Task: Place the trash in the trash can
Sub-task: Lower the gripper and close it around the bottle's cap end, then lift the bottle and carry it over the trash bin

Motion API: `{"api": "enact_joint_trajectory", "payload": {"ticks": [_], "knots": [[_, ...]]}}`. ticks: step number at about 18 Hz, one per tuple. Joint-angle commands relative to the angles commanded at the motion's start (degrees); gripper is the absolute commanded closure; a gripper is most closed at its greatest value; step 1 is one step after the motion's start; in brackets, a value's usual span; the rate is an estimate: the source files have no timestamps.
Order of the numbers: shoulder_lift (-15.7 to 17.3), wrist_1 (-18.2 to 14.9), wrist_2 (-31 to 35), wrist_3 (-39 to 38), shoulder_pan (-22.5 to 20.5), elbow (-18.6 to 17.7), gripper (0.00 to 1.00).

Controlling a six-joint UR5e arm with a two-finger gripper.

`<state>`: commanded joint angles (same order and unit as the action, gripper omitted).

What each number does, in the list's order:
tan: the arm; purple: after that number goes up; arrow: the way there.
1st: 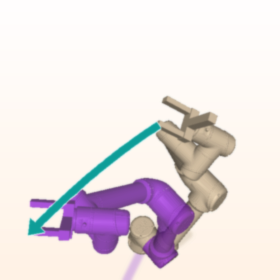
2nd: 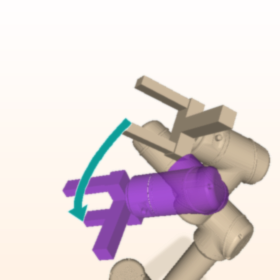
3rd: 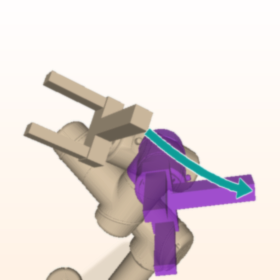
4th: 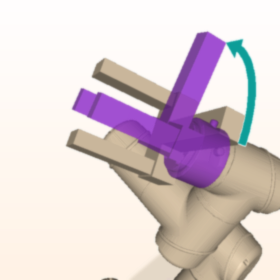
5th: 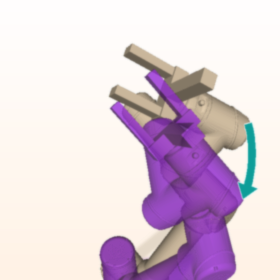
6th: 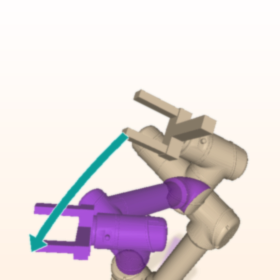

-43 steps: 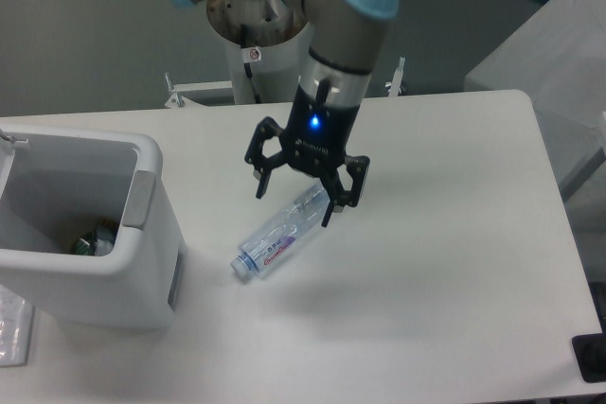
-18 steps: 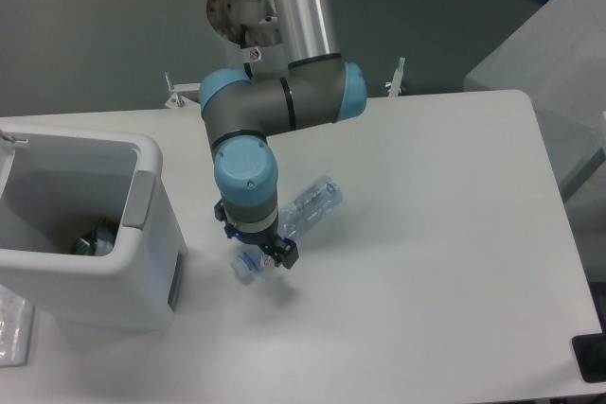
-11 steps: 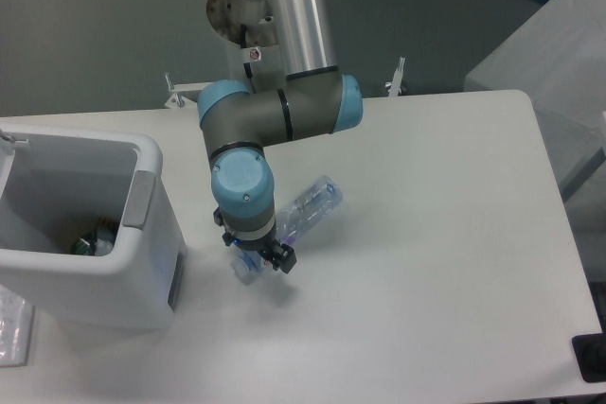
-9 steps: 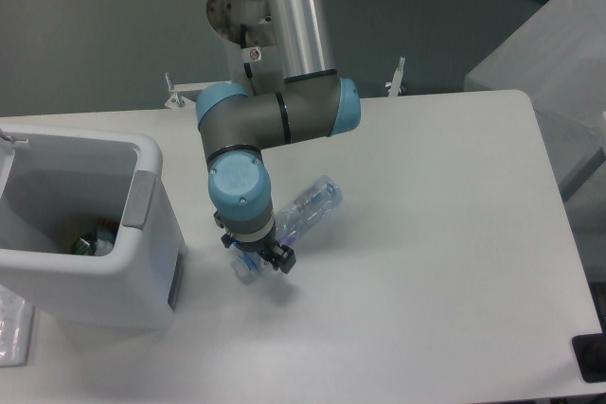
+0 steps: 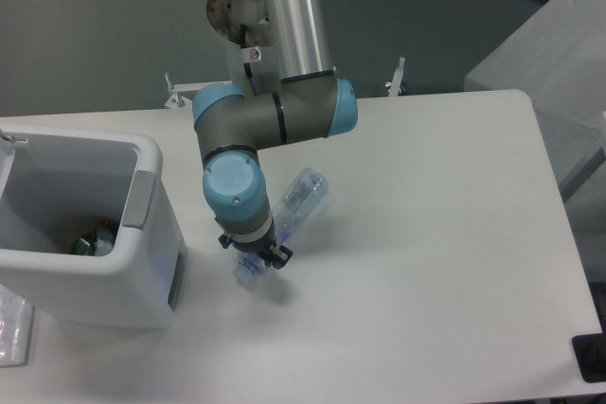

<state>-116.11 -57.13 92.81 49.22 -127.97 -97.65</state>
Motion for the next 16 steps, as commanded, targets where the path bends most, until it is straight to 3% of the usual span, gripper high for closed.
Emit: {"api": "enact_joint_trajectory", "payload": {"ticks": [5,11,16], "knots": [[5.8,-0.2,-0.8,0.4,-0.8,0.8,0.48],[12.0,0.0,-13.4,1.6,-6.8,3.8,0.48],[14.3,0.1,-20.0,1.5,-10.5,6.5,0.48]]}}
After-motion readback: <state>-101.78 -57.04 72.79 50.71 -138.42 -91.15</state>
